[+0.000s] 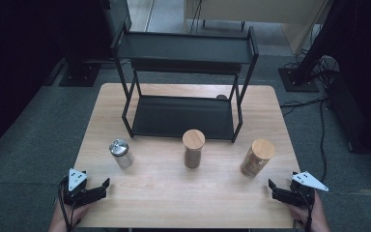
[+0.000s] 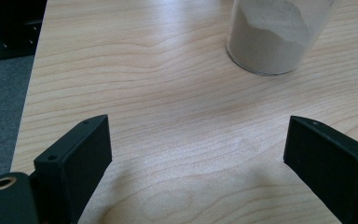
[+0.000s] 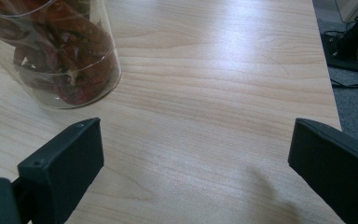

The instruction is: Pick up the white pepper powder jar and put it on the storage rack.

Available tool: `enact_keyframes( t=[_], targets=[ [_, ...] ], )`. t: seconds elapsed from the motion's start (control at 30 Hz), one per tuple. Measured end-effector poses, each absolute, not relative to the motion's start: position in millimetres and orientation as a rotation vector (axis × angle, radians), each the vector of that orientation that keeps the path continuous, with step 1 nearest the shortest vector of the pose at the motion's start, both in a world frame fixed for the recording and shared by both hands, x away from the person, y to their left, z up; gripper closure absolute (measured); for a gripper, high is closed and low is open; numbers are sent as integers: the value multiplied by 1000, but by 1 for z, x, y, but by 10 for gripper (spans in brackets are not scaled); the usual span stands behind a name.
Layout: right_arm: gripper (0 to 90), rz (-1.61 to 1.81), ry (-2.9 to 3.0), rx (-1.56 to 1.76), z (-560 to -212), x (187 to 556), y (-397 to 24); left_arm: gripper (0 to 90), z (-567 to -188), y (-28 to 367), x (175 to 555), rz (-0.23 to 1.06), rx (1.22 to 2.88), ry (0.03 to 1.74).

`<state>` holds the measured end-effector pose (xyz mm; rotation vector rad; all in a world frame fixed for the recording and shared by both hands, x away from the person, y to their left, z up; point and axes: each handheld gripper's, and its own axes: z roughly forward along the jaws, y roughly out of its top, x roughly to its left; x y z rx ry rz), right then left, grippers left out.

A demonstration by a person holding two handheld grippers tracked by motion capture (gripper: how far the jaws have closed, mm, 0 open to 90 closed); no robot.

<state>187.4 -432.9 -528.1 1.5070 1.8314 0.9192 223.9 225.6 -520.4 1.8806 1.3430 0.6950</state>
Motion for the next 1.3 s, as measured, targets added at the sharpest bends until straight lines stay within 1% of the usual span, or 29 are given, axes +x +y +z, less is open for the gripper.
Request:
enact_keyframes(
  t=[0.47, 0.73, 1.23, 1.3],
  targets=[
    [33, 927, 1828, 1525, -528, 188, -434, 81, -520, 223, 224, 718, 1887, 1348],
    [33, 917, 1834, 1524, -528, 189, -434, 81, -515, 217, 221, 728, 1887, 1301],
    [33, 906, 1828, 1515, -528, 188, -432, 81, -514, 205, 223, 667, 1860, 1266],
    [33, 911, 1830, 1513, -528, 188, -433, 81, -513, 204, 225, 648, 1835, 1268]
  ],
)
